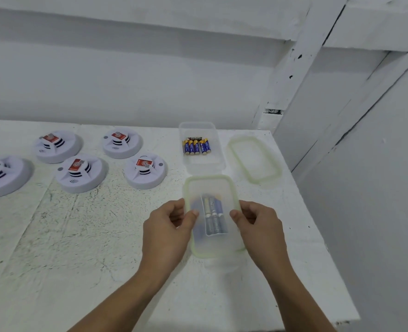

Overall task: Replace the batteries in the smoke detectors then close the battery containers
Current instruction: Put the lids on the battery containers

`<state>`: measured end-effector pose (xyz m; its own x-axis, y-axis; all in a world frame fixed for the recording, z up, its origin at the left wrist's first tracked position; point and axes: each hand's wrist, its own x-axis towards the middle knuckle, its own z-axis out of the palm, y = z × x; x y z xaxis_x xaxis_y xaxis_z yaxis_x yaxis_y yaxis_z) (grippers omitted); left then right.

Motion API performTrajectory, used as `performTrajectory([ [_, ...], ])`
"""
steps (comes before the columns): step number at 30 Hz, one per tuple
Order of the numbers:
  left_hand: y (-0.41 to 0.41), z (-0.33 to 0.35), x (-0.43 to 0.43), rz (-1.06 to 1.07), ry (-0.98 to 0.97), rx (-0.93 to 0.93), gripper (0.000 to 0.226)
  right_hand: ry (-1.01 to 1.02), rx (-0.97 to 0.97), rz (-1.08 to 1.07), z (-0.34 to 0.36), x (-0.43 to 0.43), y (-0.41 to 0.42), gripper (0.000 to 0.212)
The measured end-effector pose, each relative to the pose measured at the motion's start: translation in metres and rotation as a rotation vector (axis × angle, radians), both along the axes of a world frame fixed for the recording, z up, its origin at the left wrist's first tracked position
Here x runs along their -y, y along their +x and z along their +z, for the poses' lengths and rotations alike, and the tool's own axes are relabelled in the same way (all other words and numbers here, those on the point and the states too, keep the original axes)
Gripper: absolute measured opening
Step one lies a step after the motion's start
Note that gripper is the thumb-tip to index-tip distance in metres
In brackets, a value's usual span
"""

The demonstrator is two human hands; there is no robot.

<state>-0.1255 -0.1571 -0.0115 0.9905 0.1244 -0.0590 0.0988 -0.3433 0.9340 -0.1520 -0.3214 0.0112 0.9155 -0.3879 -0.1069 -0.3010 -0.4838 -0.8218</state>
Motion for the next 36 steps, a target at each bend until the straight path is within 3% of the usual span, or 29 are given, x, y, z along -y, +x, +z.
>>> performTrajectory([
  [8,0.014,-0.002,-0.012,-0.099,-0.163,-0.115,0.026,0.131,-0.035,0.049,-0.005,0.014,0.004,0.022],
  [13,0.051,0.006,-0.020,-0.394,-0.182,-0.223,0.087,0.042,0.027,0.176,-0.007,0.023,0.001,0.039],
  [15,0.062,0.008,-0.021,-0.549,-0.214,-0.236,0.094,0.066,0.064,0.271,-0.007,0.027,-0.004,0.042],
  [20,0.075,0.005,-0.024,-0.651,-0.237,-0.287,0.082,0.061,-0.022,0.472,-0.012,0.031,-0.029,0.088],
  [24,0.073,-0.001,-0.022,-0.669,-0.264,-0.285,0.063,-0.047,-0.052,0.553,-0.012,0.025,-0.042,0.108],
  [32,0.072,-0.005,-0.024,-0.663,-0.317,-0.294,0.054,-0.214,-0.017,0.596,-0.022,0.022,-0.044,0.104],
  [36,0.073,-0.005,-0.023,-0.677,-0.355,-0.301,0.051,-0.383,0.150,0.572,-0.038,0.023,-0.040,0.103],
])
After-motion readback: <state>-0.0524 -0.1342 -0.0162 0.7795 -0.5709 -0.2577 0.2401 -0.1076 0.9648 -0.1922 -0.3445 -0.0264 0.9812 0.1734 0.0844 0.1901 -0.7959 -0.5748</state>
